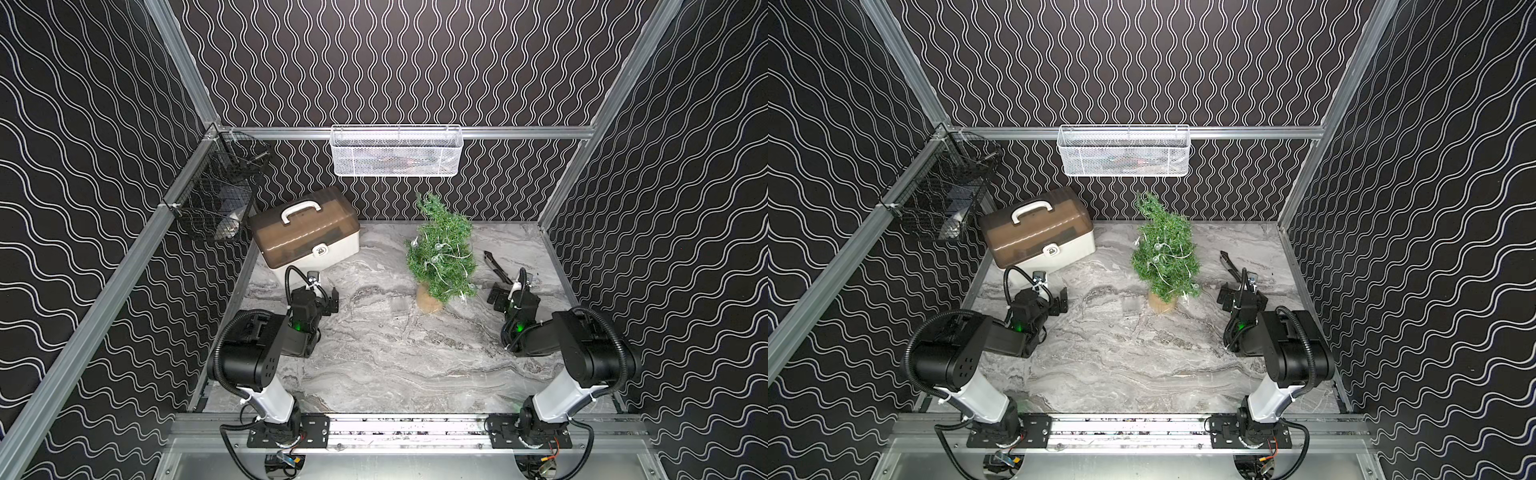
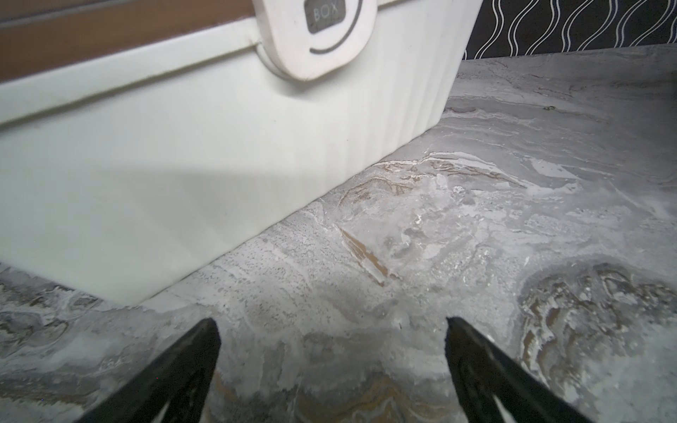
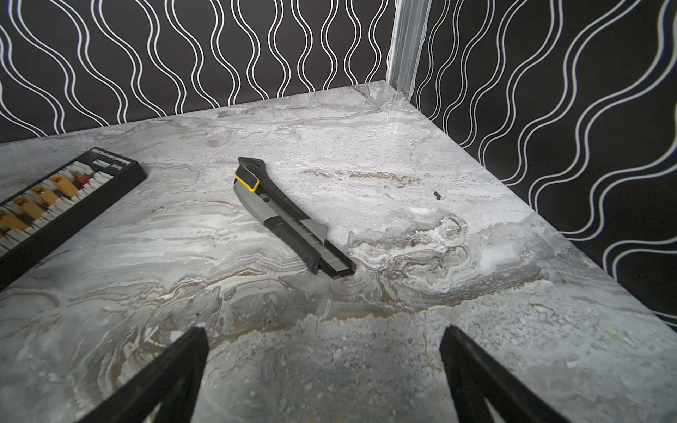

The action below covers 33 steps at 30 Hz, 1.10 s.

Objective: Remove string lights from the small christmas tree
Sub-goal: Pick up the light string from the Christmas tree.

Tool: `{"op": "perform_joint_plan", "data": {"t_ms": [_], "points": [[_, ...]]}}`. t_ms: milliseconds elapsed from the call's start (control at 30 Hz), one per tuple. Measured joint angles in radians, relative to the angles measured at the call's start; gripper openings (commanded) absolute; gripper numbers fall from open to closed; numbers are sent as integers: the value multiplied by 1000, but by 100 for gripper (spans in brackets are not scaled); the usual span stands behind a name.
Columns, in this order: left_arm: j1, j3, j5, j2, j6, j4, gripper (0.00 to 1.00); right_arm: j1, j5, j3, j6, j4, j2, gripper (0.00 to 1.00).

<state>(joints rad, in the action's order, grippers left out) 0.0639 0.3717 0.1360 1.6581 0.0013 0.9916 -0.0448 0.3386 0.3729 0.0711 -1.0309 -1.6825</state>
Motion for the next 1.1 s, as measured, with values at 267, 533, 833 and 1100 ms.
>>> {"op": "perform_joint_plan", "data": {"t_ms": [267,533,833,1100], "points": [[23,-8,28,0,4,5,99,0,0,0,0,0,0,100],[107,-73,154,11,29,111,99,0,0,0,0,0,0,100],[177,-199,290,63,84,386,99,-3,14,-23,0,-4,25,100],[297,-58,466,-158,159,225,99,-66,42,-158,-41,-199,19,100]]}}
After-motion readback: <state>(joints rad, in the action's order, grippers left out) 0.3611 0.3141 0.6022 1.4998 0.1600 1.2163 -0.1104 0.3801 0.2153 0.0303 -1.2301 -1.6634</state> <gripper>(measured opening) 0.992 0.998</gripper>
